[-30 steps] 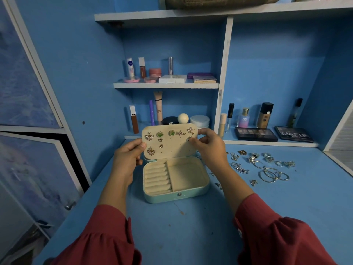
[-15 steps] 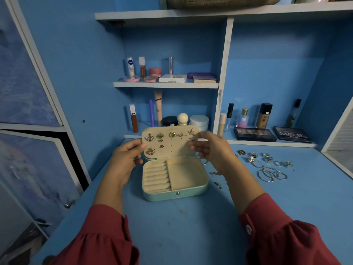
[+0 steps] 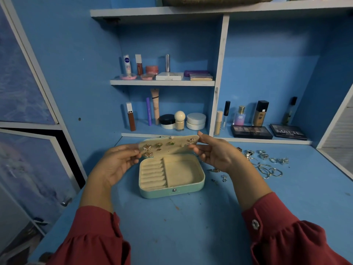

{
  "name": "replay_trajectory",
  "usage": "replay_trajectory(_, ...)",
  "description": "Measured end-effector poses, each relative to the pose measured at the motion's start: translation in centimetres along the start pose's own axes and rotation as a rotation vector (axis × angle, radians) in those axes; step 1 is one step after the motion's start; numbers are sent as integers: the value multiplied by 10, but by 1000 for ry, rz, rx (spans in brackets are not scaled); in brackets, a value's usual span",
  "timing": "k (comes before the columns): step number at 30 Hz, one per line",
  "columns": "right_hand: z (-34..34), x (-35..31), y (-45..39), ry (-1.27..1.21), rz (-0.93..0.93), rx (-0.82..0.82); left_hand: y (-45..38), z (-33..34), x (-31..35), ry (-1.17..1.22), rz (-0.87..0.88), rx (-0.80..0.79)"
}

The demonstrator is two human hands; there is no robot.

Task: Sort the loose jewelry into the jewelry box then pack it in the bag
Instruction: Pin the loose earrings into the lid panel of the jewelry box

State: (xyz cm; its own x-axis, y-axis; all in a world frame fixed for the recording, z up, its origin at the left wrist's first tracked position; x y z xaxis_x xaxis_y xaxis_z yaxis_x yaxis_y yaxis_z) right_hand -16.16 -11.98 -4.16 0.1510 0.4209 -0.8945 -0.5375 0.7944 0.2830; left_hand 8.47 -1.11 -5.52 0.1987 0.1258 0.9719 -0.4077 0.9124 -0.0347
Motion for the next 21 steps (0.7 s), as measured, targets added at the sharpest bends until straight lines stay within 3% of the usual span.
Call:
replay_trajectory(13, -9, 4, -1, 19, 26, -85, 21, 33, 20, -144, 318, -3)
replay_trajectory(21, -7, 5, -6, -35, 4, -62, 17, 26, 17, -45, 453, 163)
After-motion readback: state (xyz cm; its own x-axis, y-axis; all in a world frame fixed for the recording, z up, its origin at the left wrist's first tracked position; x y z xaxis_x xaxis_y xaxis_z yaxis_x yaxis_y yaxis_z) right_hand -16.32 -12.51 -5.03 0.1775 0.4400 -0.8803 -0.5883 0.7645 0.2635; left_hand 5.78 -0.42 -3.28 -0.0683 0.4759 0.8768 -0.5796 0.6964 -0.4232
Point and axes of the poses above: each hand's wrist, its own y-axis away from the middle knuckle, its own z-axis out of the palm, x = y × z, the point moved 2 cm from there along -y, towards the middle knuckle, and after that the axes turned 3 degrees about z, right-handed, at the moved point
